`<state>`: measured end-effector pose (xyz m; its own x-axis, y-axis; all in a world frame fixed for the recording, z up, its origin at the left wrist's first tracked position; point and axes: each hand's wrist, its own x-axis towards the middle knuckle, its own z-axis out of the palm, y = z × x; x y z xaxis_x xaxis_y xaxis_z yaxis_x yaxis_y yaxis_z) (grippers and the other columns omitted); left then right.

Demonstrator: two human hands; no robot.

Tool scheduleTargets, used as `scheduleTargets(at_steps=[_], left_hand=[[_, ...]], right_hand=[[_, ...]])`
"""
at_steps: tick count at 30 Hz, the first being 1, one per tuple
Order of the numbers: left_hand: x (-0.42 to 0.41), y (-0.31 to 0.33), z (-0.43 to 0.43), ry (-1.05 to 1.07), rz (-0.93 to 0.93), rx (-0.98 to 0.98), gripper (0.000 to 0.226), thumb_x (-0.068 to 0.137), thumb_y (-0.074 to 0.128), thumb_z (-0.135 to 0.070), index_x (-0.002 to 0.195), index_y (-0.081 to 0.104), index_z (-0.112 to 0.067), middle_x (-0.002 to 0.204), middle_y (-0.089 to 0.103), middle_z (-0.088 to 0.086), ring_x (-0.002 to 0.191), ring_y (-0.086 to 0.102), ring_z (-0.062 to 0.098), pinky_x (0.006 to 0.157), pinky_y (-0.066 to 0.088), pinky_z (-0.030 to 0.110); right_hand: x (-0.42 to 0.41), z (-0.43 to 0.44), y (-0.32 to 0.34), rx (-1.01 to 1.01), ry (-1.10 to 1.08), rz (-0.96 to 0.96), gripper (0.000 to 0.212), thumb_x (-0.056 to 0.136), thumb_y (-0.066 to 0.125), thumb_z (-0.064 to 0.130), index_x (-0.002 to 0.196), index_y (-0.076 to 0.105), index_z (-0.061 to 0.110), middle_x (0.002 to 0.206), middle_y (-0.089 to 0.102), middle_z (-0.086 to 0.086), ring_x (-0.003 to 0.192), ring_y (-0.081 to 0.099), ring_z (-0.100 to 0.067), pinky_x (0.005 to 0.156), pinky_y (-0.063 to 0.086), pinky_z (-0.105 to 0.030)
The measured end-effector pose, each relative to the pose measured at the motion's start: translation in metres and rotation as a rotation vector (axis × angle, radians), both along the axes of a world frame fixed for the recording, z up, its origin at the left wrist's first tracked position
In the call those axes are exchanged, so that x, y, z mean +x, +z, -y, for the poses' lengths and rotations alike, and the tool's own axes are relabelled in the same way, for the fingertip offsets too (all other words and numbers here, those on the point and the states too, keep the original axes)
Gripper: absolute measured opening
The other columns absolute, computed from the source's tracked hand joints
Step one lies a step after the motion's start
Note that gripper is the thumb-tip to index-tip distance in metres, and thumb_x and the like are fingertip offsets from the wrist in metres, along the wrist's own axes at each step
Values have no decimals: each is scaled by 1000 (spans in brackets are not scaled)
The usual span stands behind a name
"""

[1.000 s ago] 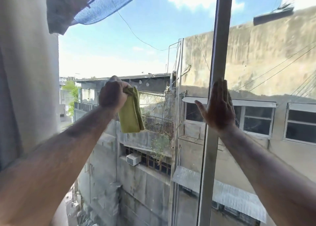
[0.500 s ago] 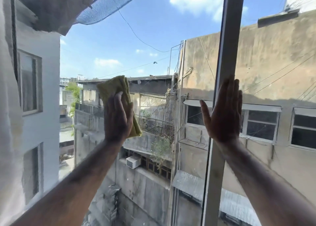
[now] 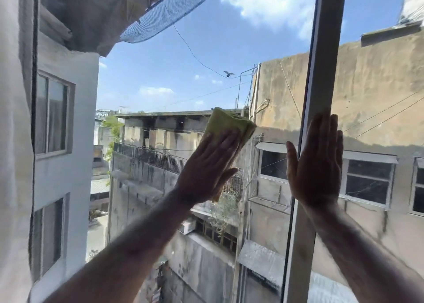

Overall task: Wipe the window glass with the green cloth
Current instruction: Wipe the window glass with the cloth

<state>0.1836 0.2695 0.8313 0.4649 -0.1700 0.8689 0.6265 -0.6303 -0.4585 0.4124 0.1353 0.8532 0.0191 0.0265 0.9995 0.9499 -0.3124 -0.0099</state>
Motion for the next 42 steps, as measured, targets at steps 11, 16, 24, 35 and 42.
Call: scheduleTargets(at_steps=[11,16,24,35,42], left_hand=[[23,6,13,10,332,-160,67,110,37,-44,163,25,-5,174,25,12,164,19,27,133,19,55],[-28,-10,-9,84,-4,43,61,110,45,-38,162,33,-8,172,31,11,162,26,28,128,28,60],[39,29,25,76,305,-151,67,111,31,-47,164,22,-6,175,22,12,164,17,28,132,18,57],[51,35,25,70,439,-183,69,111,32,-49,164,23,-5,175,21,13,164,16,28,134,14,53],[9,29,2,128,140,18,64,111,37,-41,163,26,-5,173,26,14,163,20,29,130,24,57]], right_hand=[[-1,-1,-2,53,34,6,63,115,34,26,169,12,2,178,12,-18,167,11,-32,137,13,-47],[-6,-3,-2,53,45,-12,61,113,37,17,168,15,2,179,12,-16,167,11,-30,137,13,-45],[-6,4,-1,51,44,-25,58,114,31,19,168,18,0,178,14,-18,167,13,-31,137,15,-47],[-9,10,3,1,49,-51,71,114,32,45,166,22,-1,177,18,-19,166,16,-34,136,18,-50],[-10,11,3,20,65,-57,64,115,31,36,167,21,0,177,17,-18,166,15,-32,135,19,-49]])
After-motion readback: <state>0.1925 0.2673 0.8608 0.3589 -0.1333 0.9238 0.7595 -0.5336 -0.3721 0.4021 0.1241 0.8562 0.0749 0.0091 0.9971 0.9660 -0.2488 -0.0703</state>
